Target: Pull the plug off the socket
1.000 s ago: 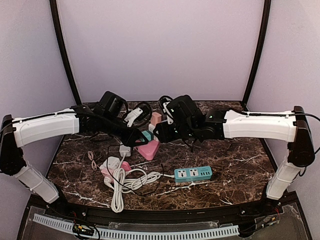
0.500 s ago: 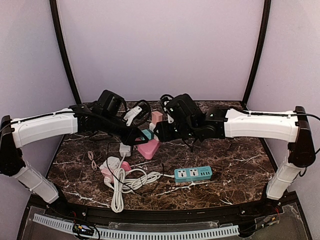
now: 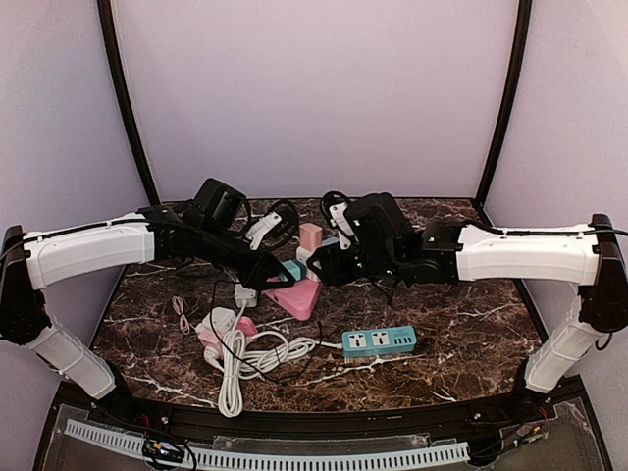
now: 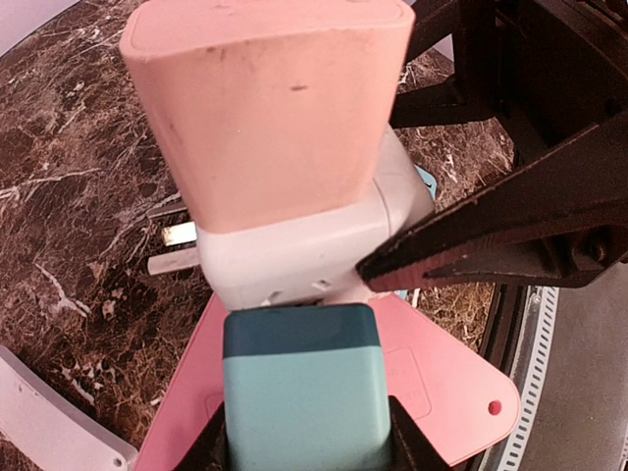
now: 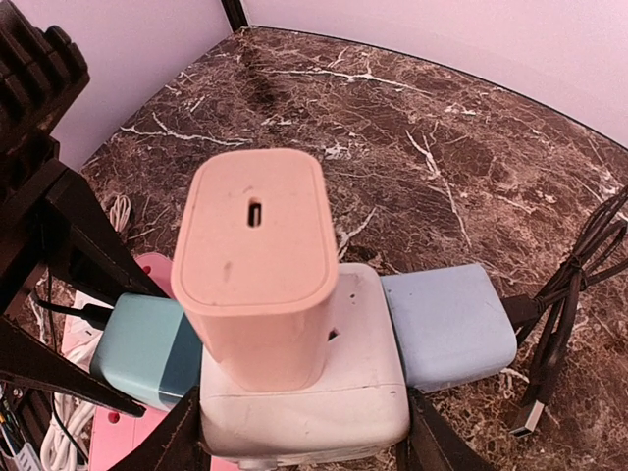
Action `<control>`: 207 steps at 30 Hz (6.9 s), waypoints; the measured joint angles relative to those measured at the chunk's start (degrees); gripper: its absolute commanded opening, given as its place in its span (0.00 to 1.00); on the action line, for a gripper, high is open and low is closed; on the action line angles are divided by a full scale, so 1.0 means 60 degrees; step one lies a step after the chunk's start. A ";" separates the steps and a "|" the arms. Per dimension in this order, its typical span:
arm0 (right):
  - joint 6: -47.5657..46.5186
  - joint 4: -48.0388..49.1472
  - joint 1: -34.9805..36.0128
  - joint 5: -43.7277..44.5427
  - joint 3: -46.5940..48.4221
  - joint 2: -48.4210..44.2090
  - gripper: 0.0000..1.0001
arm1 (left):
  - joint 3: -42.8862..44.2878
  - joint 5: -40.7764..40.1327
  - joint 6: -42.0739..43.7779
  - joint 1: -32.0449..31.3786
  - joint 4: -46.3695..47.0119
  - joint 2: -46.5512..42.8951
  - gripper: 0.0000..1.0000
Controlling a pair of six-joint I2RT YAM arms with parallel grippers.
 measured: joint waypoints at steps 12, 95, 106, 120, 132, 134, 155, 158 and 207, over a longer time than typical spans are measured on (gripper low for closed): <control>0.0342 -0.0051 -0.0011 0.0182 0.0324 0.0375 0.00 | 0.0000 -0.0419 -0.0073 0.0000 -0.0004 0.0004 0.01; 0.1144 -0.2488 -0.0087 0.1712 0.1585 0.1402 0.00 | -0.0087 -0.0925 -0.0109 0.0076 0.0623 -0.0062 0.01; 0.1104 -0.2175 -0.0601 0.1530 0.0255 -0.0036 0.00 | -0.0087 -0.1140 -0.0306 0.1351 0.0659 -0.0055 0.01; 0.0962 -0.1184 -0.0641 0.0951 -0.0510 -0.0900 0.00 | -0.0087 -0.3330 -0.0743 0.4437 0.0459 0.1013 0.01; 0.0940 -0.1064 -0.0641 0.0743 -0.0521 -0.0933 0.00 | 0.0029 -0.4040 -0.0969 0.6116 0.0171 0.2892 0.01; 0.0922 -0.1064 -0.0641 0.0714 -0.0546 -0.0998 0.00 | 0.0120 -0.4087 -0.0969 0.6116 0.0069 0.3056 0.01; 0.0922 -0.1056 -0.0641 0.0623 -0.0546 -0.1067 0.00 | 0.0772 -0.4193 -0.0965 0.6182 -0.0237 0.3982 0.54; 0.0922 -0.1056 -0.0641 0.0601 -0.0546 -0.1067 0.00 | 0.0776 -0.4226 -0.0984 0.6182 -0.0248 0.3982 0.63; -0.0361 0.1887 -0.0291 0.0157 -0.2178 -0.1982 0.00 | 0.0295 0.0557 -0.1603 0.5151 0.1002 -0.0463 0.90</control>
